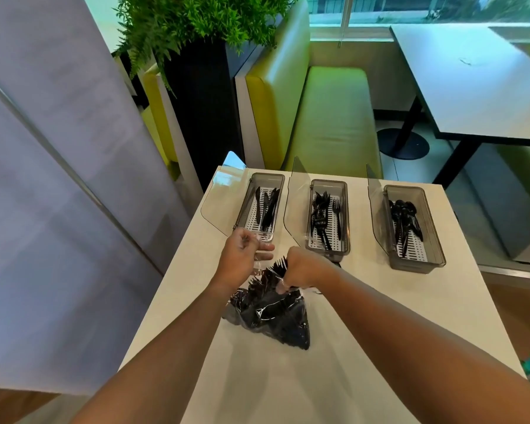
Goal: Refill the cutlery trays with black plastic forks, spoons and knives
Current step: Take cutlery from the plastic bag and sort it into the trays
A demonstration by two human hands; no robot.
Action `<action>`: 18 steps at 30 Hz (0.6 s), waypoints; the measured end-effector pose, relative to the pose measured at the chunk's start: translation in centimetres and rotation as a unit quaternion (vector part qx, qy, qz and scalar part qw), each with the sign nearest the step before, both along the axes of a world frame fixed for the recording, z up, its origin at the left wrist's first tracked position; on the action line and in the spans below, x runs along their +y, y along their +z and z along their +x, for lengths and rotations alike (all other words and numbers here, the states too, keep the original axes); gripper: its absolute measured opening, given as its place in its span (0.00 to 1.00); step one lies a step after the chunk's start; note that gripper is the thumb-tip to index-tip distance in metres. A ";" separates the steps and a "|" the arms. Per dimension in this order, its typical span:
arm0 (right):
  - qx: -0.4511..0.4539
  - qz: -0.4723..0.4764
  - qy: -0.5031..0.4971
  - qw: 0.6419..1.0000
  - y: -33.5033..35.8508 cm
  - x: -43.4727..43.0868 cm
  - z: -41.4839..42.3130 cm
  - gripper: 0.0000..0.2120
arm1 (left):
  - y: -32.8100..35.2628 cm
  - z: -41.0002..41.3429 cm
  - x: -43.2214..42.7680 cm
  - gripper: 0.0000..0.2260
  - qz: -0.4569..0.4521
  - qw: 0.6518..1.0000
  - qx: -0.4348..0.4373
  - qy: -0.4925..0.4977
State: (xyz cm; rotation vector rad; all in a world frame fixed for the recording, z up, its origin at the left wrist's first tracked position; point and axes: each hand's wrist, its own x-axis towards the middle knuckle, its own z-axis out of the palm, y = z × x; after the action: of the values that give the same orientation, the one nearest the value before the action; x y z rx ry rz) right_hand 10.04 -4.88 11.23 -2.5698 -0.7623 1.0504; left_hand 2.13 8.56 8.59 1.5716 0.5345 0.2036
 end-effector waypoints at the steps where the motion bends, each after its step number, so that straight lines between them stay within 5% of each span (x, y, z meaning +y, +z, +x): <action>1: 0.003 0.015 -0.015 1.000 -0.3 0.2 0.0 0.22 | 0.0 0.1 0.0 0.05 0.003 1.000 -0.003 0.002; 7: 0.074 0.051 -0.085 0.992 -1.0 1.0 -0.6 0.24 | -0.2 0.0 0.1 0.05 0.001 1.000 -0.016 0.012; 12: 0.093 0.052 -0.102 0.989 -1.9 1.2 -1.1 0.39 | -0.6 0.2 0.1 0.05 -0.004 1.000 -0.020 0.005; 18: 0.111 0.056 -0.099 0.987 -3.2 1.0 -1.3 0.30 | -0.7 0.4 0.1 0.05 -0.013 1.000 0.002 0.003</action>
State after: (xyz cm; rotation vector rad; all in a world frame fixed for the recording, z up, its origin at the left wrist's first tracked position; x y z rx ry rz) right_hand 8.74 -3.93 8.06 -2.3279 -0.4830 1.1682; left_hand 2.50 8.68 7.93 1.5459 0.5431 0.1969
